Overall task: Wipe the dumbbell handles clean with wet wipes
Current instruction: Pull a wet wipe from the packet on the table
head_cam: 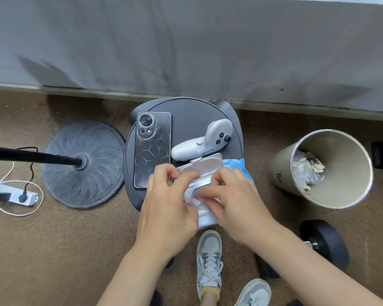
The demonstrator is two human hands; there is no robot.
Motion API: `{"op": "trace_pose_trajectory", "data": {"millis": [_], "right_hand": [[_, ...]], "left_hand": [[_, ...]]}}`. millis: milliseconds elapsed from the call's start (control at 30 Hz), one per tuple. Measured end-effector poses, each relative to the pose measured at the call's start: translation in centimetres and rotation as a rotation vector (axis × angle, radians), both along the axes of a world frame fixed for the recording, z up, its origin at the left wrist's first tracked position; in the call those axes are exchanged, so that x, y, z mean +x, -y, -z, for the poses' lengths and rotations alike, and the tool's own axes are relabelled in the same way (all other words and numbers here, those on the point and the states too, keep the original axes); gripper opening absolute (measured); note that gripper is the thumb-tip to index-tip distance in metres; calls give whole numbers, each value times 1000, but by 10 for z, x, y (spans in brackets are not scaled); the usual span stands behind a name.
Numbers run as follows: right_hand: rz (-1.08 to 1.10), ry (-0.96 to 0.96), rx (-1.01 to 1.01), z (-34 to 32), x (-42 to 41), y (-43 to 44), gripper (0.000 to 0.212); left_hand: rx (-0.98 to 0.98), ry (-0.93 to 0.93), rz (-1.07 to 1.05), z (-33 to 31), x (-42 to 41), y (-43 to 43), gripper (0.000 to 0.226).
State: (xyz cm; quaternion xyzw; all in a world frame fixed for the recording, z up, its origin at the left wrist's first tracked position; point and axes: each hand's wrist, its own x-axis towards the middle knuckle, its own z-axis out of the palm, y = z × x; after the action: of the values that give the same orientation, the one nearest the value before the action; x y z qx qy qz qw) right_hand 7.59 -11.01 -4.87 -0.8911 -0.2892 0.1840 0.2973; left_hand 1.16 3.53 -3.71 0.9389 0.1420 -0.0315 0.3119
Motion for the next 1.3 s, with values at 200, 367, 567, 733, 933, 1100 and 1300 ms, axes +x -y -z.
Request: {"op": "trace_pose_trajectory", "data": {"millis": [200,367,567,733,933,1100,1300], "right_hand": [[-211,13,-238,-5,18,-5,13],[-523,68,-466,-21,34,-10,17],[-593,127,-464,-15,34,-12,30],[-359,-144,-168,-10,38,-2,7],[109,-473,202,-16,35,10,16],[576,-731,389,-15,30,10,27],[842,-995,765,-32,38,12,22]], "left_hand": [[83,-261,95,-7,-1,1,40],[59,-120,58,7,-2,-6,17],[-34,-142,69,10,-7,-7,47],[42,-150,19,9,-10,0,55],[214,-124,5,9,-7,4,58],[93,-89,47,5,0,13,51],[143,-221,-3,10,11,19,28]]}}
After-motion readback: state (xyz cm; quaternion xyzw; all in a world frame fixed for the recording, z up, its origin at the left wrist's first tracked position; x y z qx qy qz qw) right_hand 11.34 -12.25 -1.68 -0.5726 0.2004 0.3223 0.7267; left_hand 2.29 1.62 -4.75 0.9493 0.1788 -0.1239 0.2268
